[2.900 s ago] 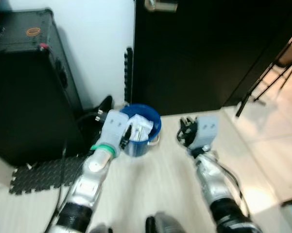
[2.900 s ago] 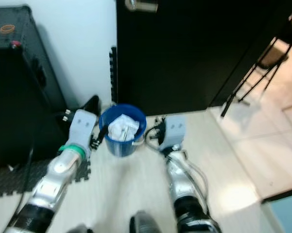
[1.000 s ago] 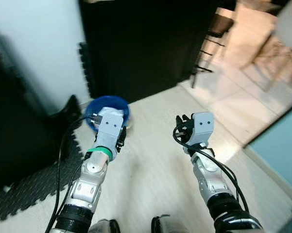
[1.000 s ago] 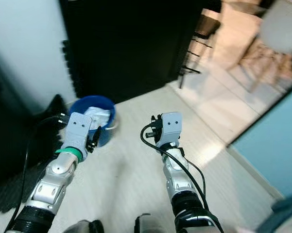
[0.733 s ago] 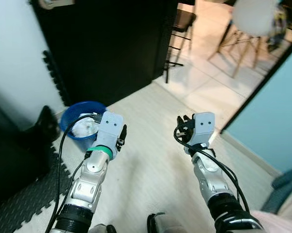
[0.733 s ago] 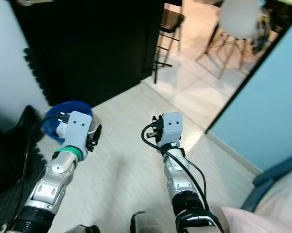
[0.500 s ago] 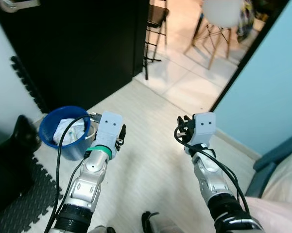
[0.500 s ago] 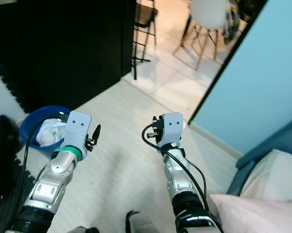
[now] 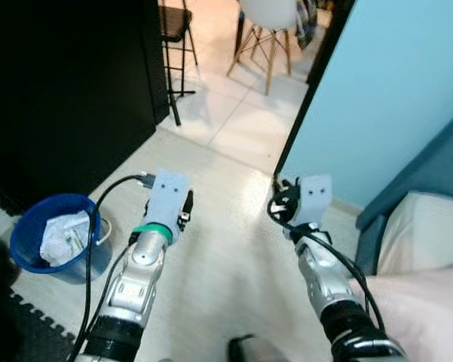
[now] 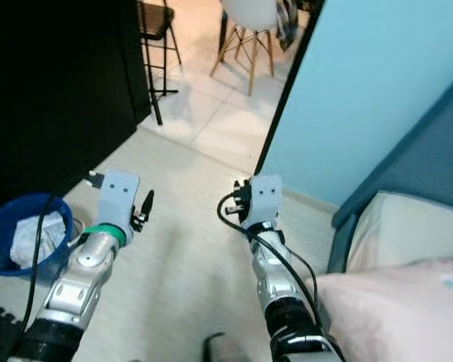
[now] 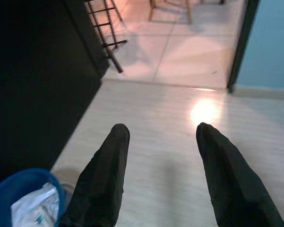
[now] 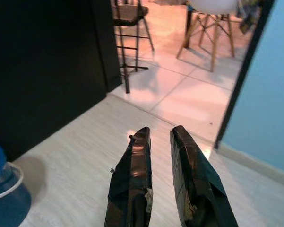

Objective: Clean up the room

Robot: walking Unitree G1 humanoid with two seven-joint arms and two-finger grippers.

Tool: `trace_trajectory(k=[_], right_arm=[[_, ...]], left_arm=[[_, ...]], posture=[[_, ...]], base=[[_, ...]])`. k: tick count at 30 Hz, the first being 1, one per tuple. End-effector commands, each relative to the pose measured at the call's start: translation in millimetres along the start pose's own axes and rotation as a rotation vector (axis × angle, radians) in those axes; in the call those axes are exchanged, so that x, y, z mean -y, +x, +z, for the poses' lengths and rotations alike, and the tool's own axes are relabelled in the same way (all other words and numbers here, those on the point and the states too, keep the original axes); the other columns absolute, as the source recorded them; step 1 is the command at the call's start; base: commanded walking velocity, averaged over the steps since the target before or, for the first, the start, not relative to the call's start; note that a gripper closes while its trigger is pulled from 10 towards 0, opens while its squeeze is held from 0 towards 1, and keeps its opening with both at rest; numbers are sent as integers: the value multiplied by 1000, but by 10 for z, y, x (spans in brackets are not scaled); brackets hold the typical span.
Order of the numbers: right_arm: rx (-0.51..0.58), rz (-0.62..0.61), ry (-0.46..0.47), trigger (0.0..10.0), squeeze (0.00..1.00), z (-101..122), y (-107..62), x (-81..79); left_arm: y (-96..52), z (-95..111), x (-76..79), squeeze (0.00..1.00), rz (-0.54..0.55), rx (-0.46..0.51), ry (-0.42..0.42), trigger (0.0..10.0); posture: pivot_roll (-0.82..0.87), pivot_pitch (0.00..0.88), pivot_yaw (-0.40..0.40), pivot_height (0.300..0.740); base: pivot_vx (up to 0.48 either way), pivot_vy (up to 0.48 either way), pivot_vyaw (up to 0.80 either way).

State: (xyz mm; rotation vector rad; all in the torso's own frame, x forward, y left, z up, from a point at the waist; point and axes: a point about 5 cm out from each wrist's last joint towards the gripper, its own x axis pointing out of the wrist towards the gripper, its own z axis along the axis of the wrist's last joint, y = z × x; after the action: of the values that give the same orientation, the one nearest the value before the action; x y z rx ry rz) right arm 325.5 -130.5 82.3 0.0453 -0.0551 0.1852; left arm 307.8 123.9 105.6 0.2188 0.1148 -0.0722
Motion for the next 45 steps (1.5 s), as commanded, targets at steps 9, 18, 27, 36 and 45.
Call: trace_trajectory(k=[9, 18, 27, 36, 45], right_arm=[[-19, -2, 8, 10000, 0, -41, -18, -1], [-15, 19, -3, 10000, 0, -57, -37, -43], [-13, 23, -16, 10000, 0, -35, -15, -14], [-11, 43, -23, 10000, 0, -26, 0, -37], [-3, 57, -31, 10000, 0, -19, -12, -45]], left_arm=[[4, 4, 16, 0, 10, 1, 6, 10000], [46, 35, 30, 0, -9, 25, 17, 10000], [65, 42, 86, 0, -22, 28, 13, 10000], [62, 44, 109, 0, -32, 39, 19, 10000], [74, 50, 138, 0, -27, 43, 17, 10000]], posture=[[15, 39, 23, 708], [-3, 4, 26, 708], [-3, 0, 17, 708], [0, 0, 12, 708], [-8, 0, 11, 708]], base=[[30, 0, -800], [393, 0, -800], [244, 0, -800], [0, 0, -800], [0, 0, -796]])
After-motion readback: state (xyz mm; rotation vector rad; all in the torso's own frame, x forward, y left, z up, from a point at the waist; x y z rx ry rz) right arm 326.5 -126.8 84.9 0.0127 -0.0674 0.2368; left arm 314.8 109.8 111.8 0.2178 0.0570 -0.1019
